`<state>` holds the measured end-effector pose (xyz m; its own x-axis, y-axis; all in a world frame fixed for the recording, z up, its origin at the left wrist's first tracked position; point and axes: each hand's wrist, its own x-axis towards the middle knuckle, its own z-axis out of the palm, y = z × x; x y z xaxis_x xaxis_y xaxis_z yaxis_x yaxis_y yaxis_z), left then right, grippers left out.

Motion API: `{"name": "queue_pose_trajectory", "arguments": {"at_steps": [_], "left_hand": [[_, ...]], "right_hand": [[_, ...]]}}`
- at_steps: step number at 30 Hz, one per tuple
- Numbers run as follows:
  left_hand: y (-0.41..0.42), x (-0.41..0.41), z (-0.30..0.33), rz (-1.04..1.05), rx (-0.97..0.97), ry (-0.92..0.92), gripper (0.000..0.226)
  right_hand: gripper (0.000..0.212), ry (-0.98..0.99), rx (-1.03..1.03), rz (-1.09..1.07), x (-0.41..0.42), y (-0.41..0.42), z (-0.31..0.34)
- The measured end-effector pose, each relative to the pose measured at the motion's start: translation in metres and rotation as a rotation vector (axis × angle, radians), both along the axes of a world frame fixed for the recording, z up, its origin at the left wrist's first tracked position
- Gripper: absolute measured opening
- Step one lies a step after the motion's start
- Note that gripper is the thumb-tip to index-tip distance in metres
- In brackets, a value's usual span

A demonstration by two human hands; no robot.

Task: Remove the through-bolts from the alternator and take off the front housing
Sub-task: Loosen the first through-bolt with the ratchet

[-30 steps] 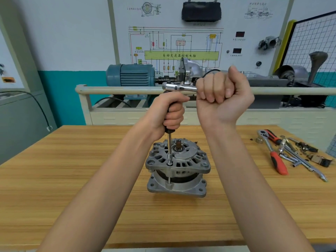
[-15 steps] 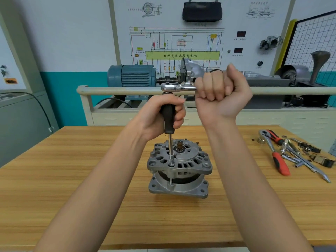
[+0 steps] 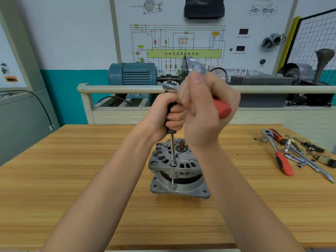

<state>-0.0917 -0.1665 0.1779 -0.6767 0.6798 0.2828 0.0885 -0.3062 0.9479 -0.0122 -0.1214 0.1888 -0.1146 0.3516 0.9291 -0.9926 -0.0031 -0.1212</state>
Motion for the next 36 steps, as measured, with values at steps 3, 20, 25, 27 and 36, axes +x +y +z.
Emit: {"name": "queue_pose_trajectory", "arguments": {"at_steps": [3,20,25,27,36], "left_hand": [[-0.001,0.002,0.000,0.051,0.031,0.024,0.024],[0.003,0.006,0.001,-0.095,-0.075,0.042,0.056],[0.010,0.011,-0.003,0.128,-0.057,0.100,0.053],[0.011,0.016,-0.001,0.209,-0.046,0.126,0.039],[-0.002,0.015,-0.002,0.049,-0.026,0.143,0.032]], "right_hand": [[0.021,0.002,0.021,-0.072,0.002,-0.005,0.000],[0.049,-0.231,-0.491,0.839,-0.006,0.061,0.012],[0.048,-0.057,-0.129,0.288,0.005,0.033,0.001],[0.037,-0.021,-0.029,0.015,0.006,0.015,-0.002],[0.054,-0.140,-0.217,0.509,0.008,0.044,0.009]]}}
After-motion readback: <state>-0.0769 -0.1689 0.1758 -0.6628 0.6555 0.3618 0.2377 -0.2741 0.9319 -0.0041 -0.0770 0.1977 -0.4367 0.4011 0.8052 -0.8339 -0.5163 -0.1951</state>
